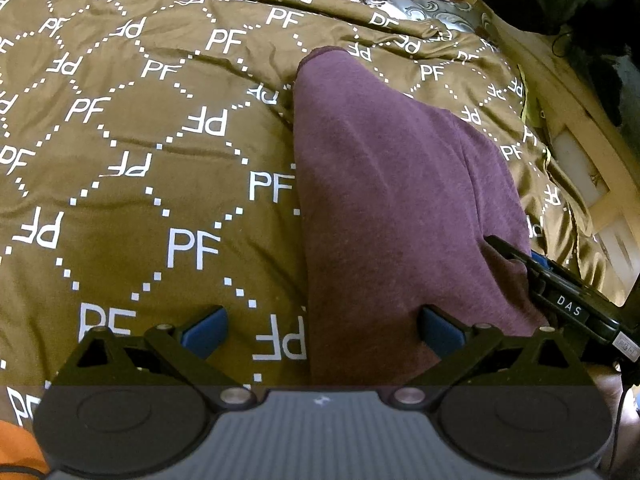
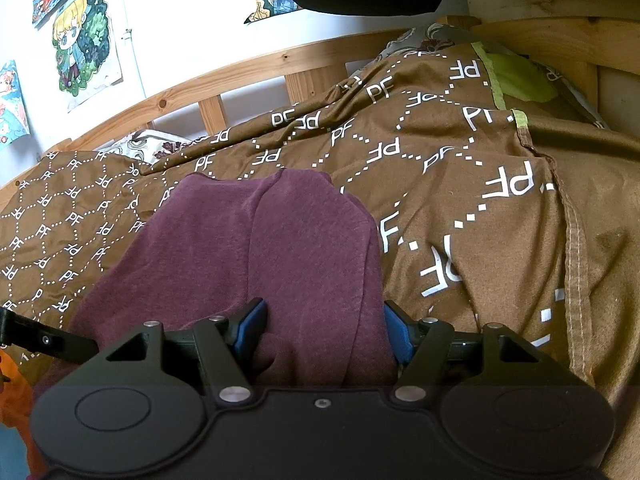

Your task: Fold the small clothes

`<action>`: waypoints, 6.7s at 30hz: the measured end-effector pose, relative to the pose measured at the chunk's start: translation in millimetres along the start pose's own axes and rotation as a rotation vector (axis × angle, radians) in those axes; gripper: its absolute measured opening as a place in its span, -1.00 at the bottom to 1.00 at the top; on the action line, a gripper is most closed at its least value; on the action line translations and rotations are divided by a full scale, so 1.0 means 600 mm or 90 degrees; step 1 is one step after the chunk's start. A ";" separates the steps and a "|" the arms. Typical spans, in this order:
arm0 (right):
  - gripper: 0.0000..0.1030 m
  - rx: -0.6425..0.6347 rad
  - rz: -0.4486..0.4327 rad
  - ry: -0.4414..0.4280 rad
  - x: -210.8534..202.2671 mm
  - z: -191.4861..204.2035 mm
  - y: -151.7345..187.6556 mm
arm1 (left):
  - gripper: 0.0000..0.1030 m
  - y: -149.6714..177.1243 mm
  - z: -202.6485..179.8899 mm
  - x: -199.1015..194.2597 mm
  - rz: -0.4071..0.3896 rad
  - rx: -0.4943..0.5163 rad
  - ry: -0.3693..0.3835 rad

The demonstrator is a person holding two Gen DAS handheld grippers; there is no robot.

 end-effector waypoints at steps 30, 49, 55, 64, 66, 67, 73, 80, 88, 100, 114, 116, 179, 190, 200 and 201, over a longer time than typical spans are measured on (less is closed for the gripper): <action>-0.11 0.021 0.051 0.060 -0.009 0.030 -0.012 | 0.07 0.000 -0.046 -0.021 0.029 0.093 0.031; -0.68 -0.200 -0.055 0.129 -0.077 0.172 -0.048 | -0.53 -0.017 -0.070 -0.110 -0.091 0.202 -0.043; -0.70 -0.214 -0.094 0.106 -0.080 0.220 -0.070 | -0.53 -0.028 -0.050 -0.159 -0.159 0.228 -0.085; -0.72 -0.268 -0.166 0.039 -0.056 0.329 -0.109 | -0.54 -0.039 -0.006 -0.228 -0.280 0.282 -0.200; -0.72 -0.302 -0.188 0.031 -0.047 0.356 -0.124 | -0.54 -0.048 0.002 -0.240 -0.311 0.293 -0.231; -0.72 -0.313 -0.199 0.027 -0.042 0.367 -0.132 | -0.54 -0.055 0.008 -0.244 -0.329 0.296 -0.244; -0.72 -0.362 -0.236 0.023 0.016 0.397 -0.174 | -0.53 -0.083 0.053 -0.199 -0.390 0.296 -0.303; -0.73 -0.300 -0.137 0.029 0.110 0.343 -0.164 | -0.53 -0.078 0.111 -0.142 -0.288 0.157 -0.243; -0.73 -0.191 -0.067 0.051 0.150 0.275 -0.137 | -0.43 -0.076 0.109 -0.135 -0.253 0.140 -0.247; -0.62 -0.166 -0.057 0.044 0.144 0.263 -0.133 | -0.17 -0.082 0.117 -0.135 -0.212 0.086 -0.241; 0.02 -0.128 -0.086 0.027 0.071 0.246 -0.138 | 0.92 -0.077 0.105 -0.176 -0.230 0.036 -0.270; 0.16 -0.123 -0.097 0.023 0.055 0.246 -0.138 | 0.97 -0.074 0.101 -0.190 -0.246 0.033 -0.278; 0.99 -0.060 -0.126 -0.008 -0.246 0.230 0.021 | 0.99 0.148 0.037 -0.305 -0.313 0.065 -0.302; 0.99 -0.054 -0.126 -0.006 -0.245 0.226 0.021 | 0.99 0.148 0.037 -0.305 -0.314 0.067 -0.304; 0.99 -0.048 -0.123 -0.006 -0.245 0.224 0.022 | 0.99 0.148 0.038 -0.304 -0.314 0.067 -0.304; 0.99 -0.048 -0.123 -0.006 -0.245 0.224 0.022 | 0.99 0.148 0.038 -0.305 -0.314 0.068 -0.304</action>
Point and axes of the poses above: each gripper's, at about its wrist camera, not at the fingertips, and x roughly the way its jaws point, z to its left, y to its underside, the point moved 7 cm from there along x, roughly the way its jaws point, and after that the axes turned 5 degrees about z, right-handed, at the moved point
